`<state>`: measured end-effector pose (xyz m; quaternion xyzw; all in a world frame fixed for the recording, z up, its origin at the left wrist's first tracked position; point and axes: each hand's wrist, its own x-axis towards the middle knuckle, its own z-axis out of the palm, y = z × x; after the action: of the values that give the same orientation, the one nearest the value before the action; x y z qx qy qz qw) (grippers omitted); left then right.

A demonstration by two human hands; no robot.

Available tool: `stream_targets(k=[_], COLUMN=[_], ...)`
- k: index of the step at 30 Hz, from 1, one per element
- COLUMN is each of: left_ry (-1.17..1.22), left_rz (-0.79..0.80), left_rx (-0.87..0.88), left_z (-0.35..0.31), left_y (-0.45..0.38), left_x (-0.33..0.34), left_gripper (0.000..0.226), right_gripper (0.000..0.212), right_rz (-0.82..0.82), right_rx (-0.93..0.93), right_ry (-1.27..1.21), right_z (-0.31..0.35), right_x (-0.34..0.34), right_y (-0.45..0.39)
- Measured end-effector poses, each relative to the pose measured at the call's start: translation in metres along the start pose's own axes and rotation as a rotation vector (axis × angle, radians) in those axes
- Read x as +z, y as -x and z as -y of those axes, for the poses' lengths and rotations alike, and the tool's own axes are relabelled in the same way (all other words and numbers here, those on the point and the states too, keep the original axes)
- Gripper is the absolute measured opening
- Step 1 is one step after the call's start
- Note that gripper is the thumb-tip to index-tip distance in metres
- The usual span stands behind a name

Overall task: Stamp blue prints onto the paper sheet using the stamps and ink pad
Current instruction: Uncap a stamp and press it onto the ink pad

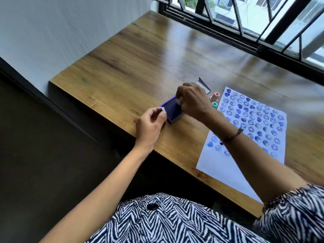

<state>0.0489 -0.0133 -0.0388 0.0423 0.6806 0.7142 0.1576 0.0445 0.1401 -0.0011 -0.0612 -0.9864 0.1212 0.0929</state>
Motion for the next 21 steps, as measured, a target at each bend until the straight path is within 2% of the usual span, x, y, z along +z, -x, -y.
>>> stream_targets(k=[6, 8, 12, 15, 19, 21], left_ry=[0.011, 0.017, -0.008, 0.032, 0.042, 0.044], left_rz=[-0.046, -0.065, -0.124, -0.121, -0.120, -0.112], left_rx=[0.028, 0.038, 0.050, 0.038, 0.055, 0.056], left_z=[0.001, 0.002, 0.006, 0.008, 0.006, 0.006], left_y=[0.002, 0.002, 0.001, 0.001, 0.002, 0.003], left_x=[0.001, 0.001, 0.003, 0.003, 0.003, 0.003], left_gripper=[0.020, 0.020, 0.014, 0.010, 0.008, 0.006], right_gripper=[0.015, 0.016, 0.015, 0.016, 0.016, 0.014], right_rz=[0.103, 0.065, 0.147, 0.107, 0.185, 0.162], right_rx=[0.052, 0.045, 0.014, 0.011, -0.031, -0.020], right_ry=[-0.022, -0.043, -0.032, -0.055, -0.039, -0.058], right_z=[0.000, 0.001, 0.012, 0.017, 0.025, 0.026], right_x=[-0.003, -0.004, 0.002, 0.000, 0.005, 0.004], right_y=[-0.005, -0.004, 0.003, 0.001, 0.002, 0.002])
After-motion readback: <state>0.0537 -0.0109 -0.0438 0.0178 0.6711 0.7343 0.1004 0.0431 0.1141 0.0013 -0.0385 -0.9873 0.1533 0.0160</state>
